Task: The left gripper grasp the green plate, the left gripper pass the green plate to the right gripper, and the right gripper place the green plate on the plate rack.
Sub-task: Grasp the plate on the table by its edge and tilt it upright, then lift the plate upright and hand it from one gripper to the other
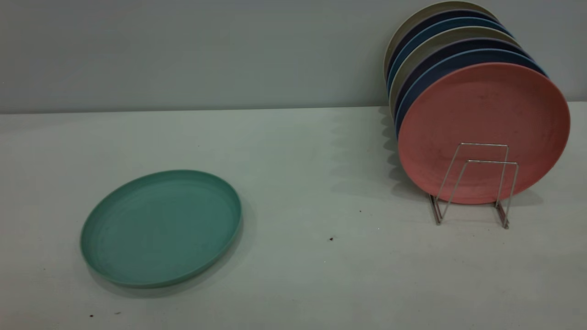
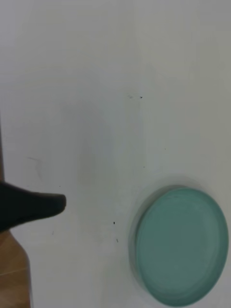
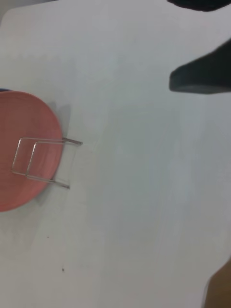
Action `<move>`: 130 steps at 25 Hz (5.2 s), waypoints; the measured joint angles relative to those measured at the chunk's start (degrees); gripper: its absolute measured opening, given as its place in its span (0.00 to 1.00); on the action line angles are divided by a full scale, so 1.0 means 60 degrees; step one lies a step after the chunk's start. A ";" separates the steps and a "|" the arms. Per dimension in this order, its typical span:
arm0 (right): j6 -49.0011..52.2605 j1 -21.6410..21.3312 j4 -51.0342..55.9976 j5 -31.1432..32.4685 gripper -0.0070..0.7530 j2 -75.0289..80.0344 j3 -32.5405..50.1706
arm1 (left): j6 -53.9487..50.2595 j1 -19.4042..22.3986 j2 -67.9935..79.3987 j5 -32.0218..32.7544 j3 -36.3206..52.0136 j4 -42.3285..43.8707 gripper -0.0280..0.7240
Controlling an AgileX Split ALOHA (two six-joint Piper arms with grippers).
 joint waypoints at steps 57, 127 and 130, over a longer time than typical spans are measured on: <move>-0.3511 0.0000 0.4757 -0.3741 0.46 0.7090 -0.0522 | 0.6926 0.0853 1.6827 -0.7217 -0.2188 -0.9358 0.79; -0.7008 0.0000 0.9439 -0.4084 0.46 1.0564 -0.0522 | 1.6965 0.1433 2.0244 -0.6314 -0.2719 -1.6854 0.06; -0.8642 0.0000 1.0953 -0.4260 0.46 1.1428 -0.0522 | 1.7057 0.1110 1.9841 -0.6322 -0.2719 -1.6850 0.06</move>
